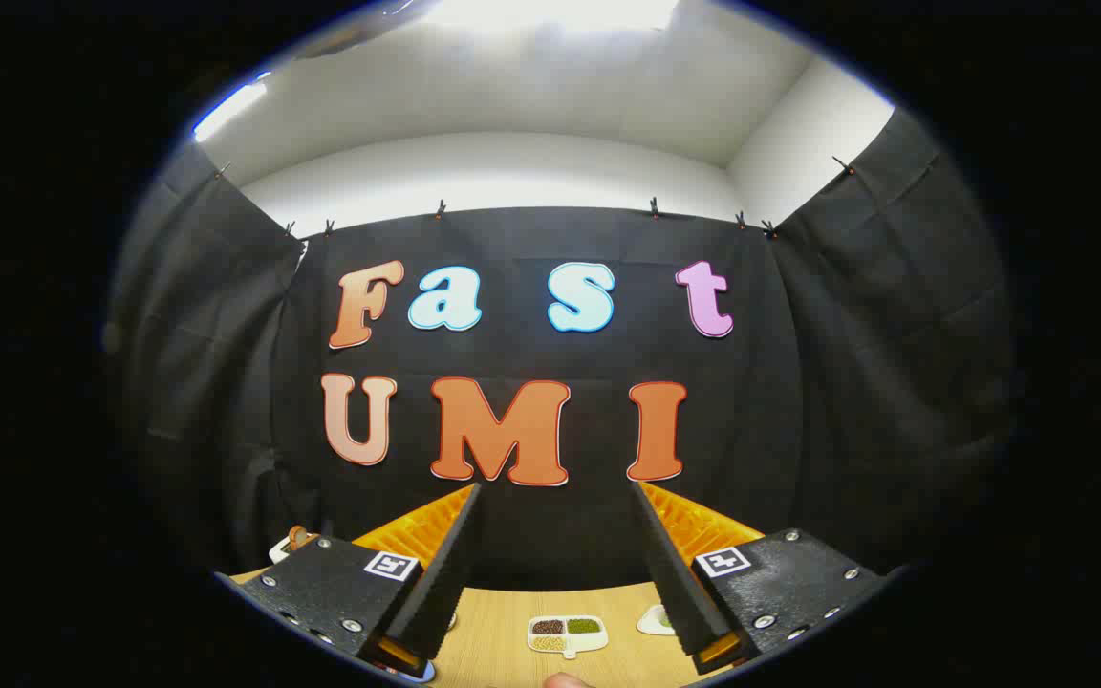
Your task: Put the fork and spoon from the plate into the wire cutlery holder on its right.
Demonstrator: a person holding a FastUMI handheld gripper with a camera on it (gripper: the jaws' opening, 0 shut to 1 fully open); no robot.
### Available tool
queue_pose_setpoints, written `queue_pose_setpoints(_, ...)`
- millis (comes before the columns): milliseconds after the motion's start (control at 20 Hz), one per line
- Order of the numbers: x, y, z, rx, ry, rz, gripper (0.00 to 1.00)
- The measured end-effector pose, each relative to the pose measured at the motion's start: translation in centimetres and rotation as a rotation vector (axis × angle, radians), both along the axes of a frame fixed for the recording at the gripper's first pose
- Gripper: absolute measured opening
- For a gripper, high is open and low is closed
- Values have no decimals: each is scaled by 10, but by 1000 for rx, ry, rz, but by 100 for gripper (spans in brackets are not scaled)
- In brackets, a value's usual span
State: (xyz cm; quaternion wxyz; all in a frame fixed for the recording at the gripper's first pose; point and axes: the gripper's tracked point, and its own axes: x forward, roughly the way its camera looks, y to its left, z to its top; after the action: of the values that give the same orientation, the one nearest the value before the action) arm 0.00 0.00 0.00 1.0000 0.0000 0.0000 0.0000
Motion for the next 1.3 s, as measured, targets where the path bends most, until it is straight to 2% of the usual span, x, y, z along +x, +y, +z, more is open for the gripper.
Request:
queue_pose_setpoints(250, 3, 24, 0, -3, -13, 27, 93)
queue_pose_setpoints(650, 10, 82, -31, -30, 79, 159, 93)
queue_pose_setpoints(900, 4, 142, -70, 37, 214, 294, 93)
queue_pose_setpoints(1100, 6, 173, -100, 48, 312, 325, 93)
queue_pose_setpoints(1300, -7, 209, -153, 58, 483, 396, 93)
